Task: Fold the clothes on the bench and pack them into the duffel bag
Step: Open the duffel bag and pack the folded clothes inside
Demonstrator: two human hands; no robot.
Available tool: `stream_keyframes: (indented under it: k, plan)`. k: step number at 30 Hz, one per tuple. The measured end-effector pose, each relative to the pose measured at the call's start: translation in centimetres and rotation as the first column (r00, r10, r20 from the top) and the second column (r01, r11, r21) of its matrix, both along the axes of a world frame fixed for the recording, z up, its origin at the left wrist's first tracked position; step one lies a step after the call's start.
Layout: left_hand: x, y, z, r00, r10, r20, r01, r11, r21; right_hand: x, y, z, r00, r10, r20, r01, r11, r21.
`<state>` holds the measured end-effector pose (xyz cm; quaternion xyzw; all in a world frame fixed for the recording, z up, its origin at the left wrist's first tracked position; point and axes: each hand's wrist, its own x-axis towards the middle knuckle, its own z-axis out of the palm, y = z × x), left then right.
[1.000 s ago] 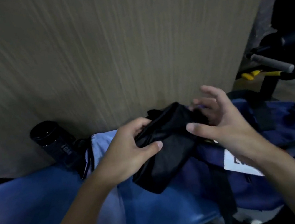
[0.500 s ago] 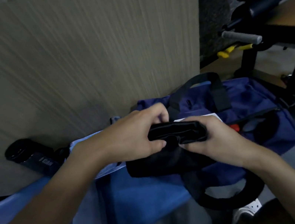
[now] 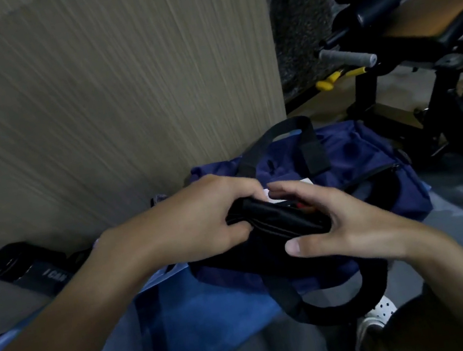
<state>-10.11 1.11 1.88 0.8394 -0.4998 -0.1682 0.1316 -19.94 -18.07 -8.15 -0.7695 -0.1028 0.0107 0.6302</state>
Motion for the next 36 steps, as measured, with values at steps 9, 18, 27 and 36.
stream_keyframes:
  k: [9,18,27,36]
  plan:
    - [-1.1,-1.6,-1.6,0.990,0.060,-0.129,-0.096,0.951,-0.295,-0.4,0.2,-1.5,0.984,-0.138,0.112,0.140,0.990,-0.011]
    - [1.1,-1.1,-5.7,0.988,0.151,0.045,-0.138,0.967,-0.213,-0.9,-2.1,-3.8,0.899,-0.431,0.083,0.435,0.899,-0.050]
    - [4.0,2.3,-11.0,0.858,-0.013,0.513,0.000,1.000,0.025,-0.9,-2.8,-4.8,0.811,-0.583,-0.050,0.582,0.813,-0.024]
    - [5.2,2.1,-9.6,0.874,0.128,0.469,-0.134,0.991,-0.020,-0.5,-1.5,-3.8,0.778,-0.626,-0.052,0.624,0.760,0.183]
